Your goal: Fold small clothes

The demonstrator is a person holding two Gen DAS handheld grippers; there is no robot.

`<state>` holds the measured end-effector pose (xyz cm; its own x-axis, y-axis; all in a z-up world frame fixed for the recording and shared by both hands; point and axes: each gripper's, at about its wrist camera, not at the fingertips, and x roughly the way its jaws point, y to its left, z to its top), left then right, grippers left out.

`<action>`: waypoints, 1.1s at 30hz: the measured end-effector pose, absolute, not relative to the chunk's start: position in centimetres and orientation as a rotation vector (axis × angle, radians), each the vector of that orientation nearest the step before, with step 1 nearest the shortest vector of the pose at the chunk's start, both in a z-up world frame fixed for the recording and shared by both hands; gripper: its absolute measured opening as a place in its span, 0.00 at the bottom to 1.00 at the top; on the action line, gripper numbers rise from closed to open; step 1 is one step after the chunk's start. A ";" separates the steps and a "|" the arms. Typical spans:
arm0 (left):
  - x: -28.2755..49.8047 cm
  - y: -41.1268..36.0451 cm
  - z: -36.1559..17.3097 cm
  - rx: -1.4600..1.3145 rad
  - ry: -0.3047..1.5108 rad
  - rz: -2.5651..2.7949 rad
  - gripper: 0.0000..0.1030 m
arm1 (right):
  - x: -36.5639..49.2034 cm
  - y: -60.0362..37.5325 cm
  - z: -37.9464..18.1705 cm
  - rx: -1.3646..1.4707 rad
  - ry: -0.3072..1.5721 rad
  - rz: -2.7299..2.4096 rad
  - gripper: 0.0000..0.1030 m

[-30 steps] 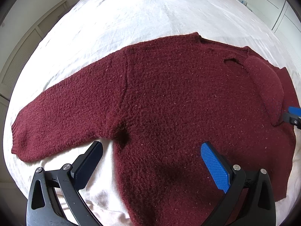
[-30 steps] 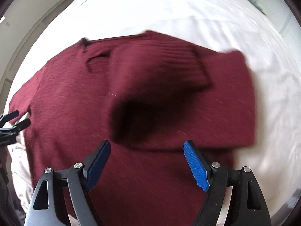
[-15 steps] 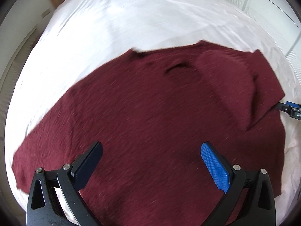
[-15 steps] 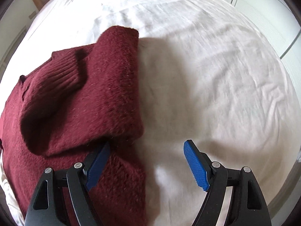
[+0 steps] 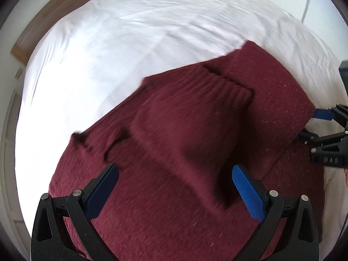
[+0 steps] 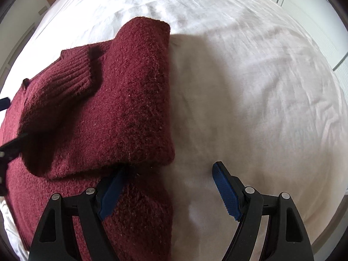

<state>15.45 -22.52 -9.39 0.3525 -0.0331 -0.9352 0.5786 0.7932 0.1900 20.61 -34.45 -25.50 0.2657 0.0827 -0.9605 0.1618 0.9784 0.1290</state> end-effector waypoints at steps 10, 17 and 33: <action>17.8 -27.2 -14.7 0.656 1.224 -0.407 0.86 | 21.0 -33.5 -27.8 0.201 1.300 -0.064 0.76; 18.8 -24.9 -14.4 0.583 1.259 -0.391 0.26 | 22.5 -31.5 -28.0 0.202 1.283 -0.009 0.19; 22.2 -8.5 -11.3 0.104 1.260 -0.327 0.15 | 23.4 -31.0 -29.2 0.208 1.283 -0.017 0.17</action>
